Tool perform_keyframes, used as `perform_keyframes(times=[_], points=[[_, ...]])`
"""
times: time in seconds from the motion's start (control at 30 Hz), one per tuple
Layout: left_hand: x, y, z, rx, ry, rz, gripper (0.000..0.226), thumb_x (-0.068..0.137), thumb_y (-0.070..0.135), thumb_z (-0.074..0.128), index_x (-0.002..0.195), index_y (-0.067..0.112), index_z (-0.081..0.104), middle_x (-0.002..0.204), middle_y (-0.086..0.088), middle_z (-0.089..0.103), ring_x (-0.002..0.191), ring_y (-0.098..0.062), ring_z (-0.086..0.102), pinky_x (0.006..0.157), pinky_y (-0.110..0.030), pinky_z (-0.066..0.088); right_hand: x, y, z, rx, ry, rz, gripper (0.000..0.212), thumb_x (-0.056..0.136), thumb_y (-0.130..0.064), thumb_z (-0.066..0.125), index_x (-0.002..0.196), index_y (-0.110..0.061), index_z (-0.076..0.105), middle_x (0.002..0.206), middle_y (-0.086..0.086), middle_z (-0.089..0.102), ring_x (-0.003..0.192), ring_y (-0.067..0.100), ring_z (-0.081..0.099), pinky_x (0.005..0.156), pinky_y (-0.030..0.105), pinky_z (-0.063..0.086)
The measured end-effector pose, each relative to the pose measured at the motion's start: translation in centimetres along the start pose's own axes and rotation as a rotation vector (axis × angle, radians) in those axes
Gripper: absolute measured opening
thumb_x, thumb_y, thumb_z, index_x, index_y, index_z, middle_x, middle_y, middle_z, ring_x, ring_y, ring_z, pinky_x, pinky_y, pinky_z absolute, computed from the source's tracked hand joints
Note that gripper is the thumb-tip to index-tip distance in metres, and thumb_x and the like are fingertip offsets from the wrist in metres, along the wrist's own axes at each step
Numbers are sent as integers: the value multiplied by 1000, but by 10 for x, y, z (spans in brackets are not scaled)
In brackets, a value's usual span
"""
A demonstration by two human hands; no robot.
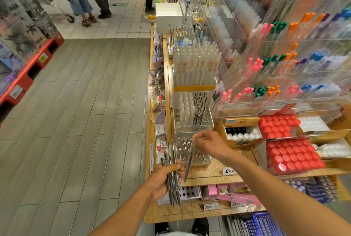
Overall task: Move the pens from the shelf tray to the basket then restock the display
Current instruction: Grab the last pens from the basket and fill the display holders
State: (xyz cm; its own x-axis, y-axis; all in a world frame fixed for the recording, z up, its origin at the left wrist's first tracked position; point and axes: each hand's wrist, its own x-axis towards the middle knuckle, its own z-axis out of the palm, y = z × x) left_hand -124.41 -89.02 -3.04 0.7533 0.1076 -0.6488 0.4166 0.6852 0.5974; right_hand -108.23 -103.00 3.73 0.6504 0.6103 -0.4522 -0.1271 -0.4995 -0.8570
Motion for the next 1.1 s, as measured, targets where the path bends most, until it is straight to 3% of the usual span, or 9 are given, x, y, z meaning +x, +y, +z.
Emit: perform_keyframes(times=[0.17,0.33,0.5,0.6,0.73,0.8,0.87,0.97,1.1], points=[[1,-8,-3,39,-1,-32,46,69,1,77,114,-5,66,87,-20,70,72,-28,66,69,-37,58,-11,20,-40,-304,189,-231,7,92,-25,66,89,-23,73,76,-13,70,69,-3,64,63,13,49],[1,-15,1,52,5,-53,48,69,0,75,116,-1,66,85,-20,70,71,-27,65,66,-35,58,-18,48,-55,-453,234,-322,9,90,-23,68,89,-30,63,72,-19,65,68,-6,62,60,8,43],[0,-18,4,62,0,-67,51,69,1,75,119,-1,63,88,-20,72,72,-26,65,62,-33,58,-18,62,-55,-555,246,-361,10,92,-24,66,88,-19,58,76,-4,68,69,9,64,62,34,54],[0,-20,5,84,-6,-74,50,70,2,76,118,1,63,90,-19,72,74,-26,67,61,-34,58,-17,61,-55,-615,234,-362,13,94,-26,63,91,-13,60,80,-1,69,73,15,65,66,40,54],[0,-22,7,107,-14,-84,52,70,4,75,120,1,61,94,-20,73,77,-26,68,65,-36,58,-14,63,-56,-706,174,-394,11,95,-27,62,94,-16,61,83,-8,68,76,9,63,66,32,53],[-1,-22,7,112,-13,-88,57,69,4,76,123,1,58,95,-21,73,78,-26,68,67,-37,58,-13,66,-55,-760,133,-412,9,94,-29,63,92,-20,62,80,-21,61,72,-2,59,62,17,46],[-3,-23,8,120,-2,-93,61,67,4,77,124,1,54,97,-21,74,78,-26,70,69,-38,60,-13,72,-51,-848,116,-418,11,94,-33,62,95,-22,65,83,-23,58,74,-1,58,62,8,36],[-5,-25,8,129,21,-102,67,66,5,79,123,3,43,103,-23,73,78,-26,72,70,-40,61,-10,79,-45,-923,142,-414,19,95,-34,59,103,-20,68,99,-10,65,87,7,62,71,12,39],[-7,-26,7,141,-4,-101,67,68,5,80,127,0,48,107,-25,72,80,-27,71,69,-40,61,-5,75,-36,-977,161,-385,23,98,-35,54,112,-23,66,107,-8,64,95,10,62,82,21,47]])
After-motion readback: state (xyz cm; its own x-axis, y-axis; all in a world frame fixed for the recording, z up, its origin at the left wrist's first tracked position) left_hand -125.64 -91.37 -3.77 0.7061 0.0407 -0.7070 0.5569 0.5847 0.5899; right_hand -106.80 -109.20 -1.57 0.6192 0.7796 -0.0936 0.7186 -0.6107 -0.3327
